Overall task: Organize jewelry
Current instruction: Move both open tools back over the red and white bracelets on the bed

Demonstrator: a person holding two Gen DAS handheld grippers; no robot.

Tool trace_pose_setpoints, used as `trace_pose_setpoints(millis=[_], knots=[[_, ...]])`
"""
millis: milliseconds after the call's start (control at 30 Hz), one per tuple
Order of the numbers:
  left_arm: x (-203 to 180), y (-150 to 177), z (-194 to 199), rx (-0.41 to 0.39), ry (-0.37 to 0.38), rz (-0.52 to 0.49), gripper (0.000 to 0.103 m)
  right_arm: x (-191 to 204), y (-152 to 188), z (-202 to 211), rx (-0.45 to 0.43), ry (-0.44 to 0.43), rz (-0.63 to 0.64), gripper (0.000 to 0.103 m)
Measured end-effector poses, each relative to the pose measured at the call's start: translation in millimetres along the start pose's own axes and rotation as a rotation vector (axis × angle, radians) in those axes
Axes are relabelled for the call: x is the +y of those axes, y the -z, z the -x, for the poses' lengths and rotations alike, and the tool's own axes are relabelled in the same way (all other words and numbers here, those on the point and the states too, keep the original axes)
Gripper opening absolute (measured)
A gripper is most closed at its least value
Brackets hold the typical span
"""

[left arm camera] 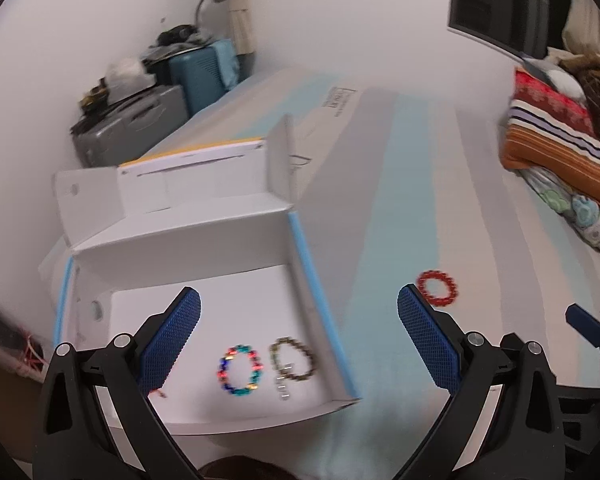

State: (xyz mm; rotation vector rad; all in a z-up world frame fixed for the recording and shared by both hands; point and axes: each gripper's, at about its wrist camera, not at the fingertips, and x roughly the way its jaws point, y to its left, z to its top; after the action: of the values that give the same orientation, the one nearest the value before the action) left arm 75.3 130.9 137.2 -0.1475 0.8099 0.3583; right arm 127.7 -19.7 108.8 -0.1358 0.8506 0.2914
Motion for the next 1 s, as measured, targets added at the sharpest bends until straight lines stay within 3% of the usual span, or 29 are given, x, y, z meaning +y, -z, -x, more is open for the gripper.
trace_pose_setpoints(millis=[233, 567, 1000], knots=[[-63, -1, -25, 0.024, 0.037, -0.085, 0.097, -61, 15, -11, 0.022, 0.056, -0.061, 0.095], [-152, 15, -94, 0.112, 0.105, -0.174, 0.097, -129, 52, -57, 0.106, 0.082, -0.16, 0.095], [-205, 45, -187, 0.222, 0.147, -0.204, 0.097, -168, 98, -115, 0.197, 0.069, -0.227, 0.095]])
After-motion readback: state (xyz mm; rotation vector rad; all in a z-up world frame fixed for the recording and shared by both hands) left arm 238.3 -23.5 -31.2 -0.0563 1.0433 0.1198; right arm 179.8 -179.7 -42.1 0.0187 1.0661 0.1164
